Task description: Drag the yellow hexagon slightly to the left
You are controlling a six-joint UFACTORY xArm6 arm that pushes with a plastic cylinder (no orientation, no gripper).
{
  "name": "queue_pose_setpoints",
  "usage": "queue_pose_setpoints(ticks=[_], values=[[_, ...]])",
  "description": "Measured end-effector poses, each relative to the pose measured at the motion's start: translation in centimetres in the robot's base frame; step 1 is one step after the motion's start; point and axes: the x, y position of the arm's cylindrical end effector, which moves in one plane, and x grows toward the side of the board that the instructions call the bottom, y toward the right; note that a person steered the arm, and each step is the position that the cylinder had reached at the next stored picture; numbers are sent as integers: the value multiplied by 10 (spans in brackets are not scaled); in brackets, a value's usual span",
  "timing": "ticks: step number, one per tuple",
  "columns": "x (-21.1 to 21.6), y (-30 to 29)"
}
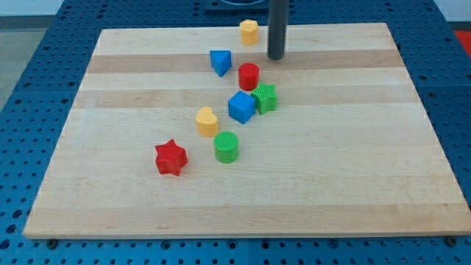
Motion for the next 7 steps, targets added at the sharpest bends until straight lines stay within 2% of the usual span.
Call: queue_pose_setpoints(ticks=[1,2,3,7], values=[[-55,-1],[-75,-29],[-73,-68],[-76,-52]])
